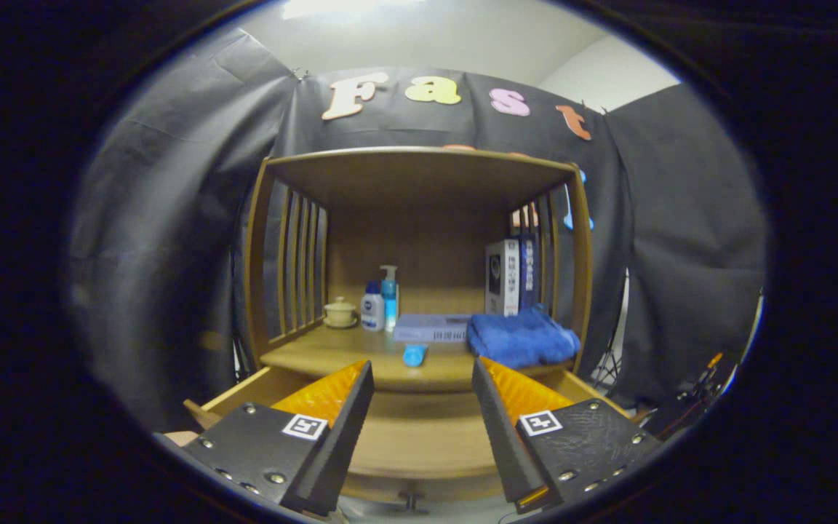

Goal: Pull open the drawer, take out the items inside it, and place them on the countertop above the cabinet.

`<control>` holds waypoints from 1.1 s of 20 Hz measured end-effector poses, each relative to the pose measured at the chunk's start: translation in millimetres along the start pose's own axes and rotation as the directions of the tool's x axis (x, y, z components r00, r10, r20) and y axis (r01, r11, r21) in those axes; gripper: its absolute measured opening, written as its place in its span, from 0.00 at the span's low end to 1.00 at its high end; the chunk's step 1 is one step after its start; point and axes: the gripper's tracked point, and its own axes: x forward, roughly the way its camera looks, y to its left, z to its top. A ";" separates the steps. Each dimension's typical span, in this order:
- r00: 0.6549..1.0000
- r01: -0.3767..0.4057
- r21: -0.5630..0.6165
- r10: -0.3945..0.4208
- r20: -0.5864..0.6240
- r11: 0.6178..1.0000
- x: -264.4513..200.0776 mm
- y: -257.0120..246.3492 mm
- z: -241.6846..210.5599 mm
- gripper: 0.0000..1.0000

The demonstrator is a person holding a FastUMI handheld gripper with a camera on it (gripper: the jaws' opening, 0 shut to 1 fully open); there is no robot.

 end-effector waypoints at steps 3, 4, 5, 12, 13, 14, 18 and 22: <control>0.998 0.004 0.009 -0.003 -0.057 1.000 -21.2 1.9 -36.9 0.81; 0.997 0.003 0.003 -0.003 -0.074 1.000 -27.0 2.9 -46.0 0.81; 0.996 0.009 0.001 -0.009 -0.090 1.000 -32.2 3.0 -54.7 0.81; 0.987 0.023 0.012 -0.021 -0.162 1.000 -24.2 2.7 -91.8 0.81; 0.985 0.026 0.015 -0.023 -0.168 1.000 -24.3 1.4 -94.2 0.81; 0.984 0.023 0.020 -0.020 -0.175 1.000 -22.9 2.5 -96.6 0.84; 0.985 0.021 0.019 -0.017 -0.169 1.000 -22.3 2.2 -95.4 0.89; 0.982 0.012 0.023 -0.007 -0.189 1.000 -17.6 -0.7 -95.8 0.89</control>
